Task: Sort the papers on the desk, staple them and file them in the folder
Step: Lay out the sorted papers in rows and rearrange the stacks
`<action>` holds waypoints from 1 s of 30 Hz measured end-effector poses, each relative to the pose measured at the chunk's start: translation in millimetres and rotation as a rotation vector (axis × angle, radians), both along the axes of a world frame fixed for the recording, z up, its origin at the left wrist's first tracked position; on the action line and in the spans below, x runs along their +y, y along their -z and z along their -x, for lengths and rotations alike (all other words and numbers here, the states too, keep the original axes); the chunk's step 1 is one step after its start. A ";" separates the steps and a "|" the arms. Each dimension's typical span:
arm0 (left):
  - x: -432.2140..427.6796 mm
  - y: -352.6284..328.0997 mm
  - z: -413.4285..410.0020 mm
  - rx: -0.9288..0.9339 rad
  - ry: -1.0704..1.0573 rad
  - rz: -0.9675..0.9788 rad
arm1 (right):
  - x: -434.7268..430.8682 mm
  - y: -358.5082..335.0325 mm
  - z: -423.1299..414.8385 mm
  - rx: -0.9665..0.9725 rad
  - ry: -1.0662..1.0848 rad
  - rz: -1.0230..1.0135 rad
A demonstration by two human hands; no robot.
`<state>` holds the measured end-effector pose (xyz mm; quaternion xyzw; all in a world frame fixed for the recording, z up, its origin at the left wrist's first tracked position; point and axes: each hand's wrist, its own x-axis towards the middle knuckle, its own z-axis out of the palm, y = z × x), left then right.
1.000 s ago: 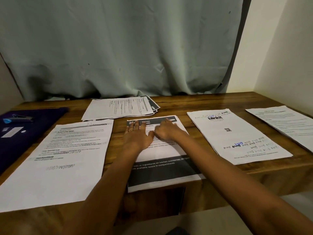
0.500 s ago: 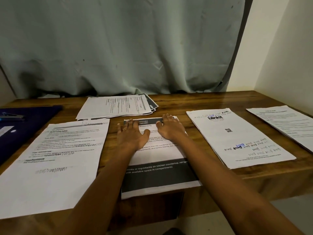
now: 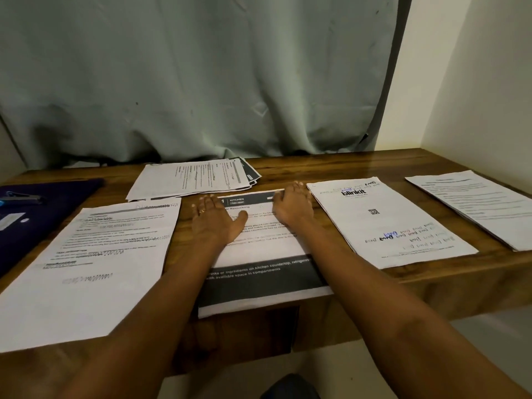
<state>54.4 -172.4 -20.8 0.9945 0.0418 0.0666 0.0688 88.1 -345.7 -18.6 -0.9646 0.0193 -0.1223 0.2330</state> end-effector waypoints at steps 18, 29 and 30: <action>-184.2 -45.7 36.6 0.155 0.387 0.651 | -233.5 -42.4 64.8 0.099 0.509 0.021; -215.7 -28.1 29.5 0.202 0.204 0.925 | -243.9 -5.3 68.5 0.076 0.537 -0.191; -214.4 -27.0 28.0 0.189 0.187 0.953 | -242.4 -3.5 69.0 0.051 0.561 -0.202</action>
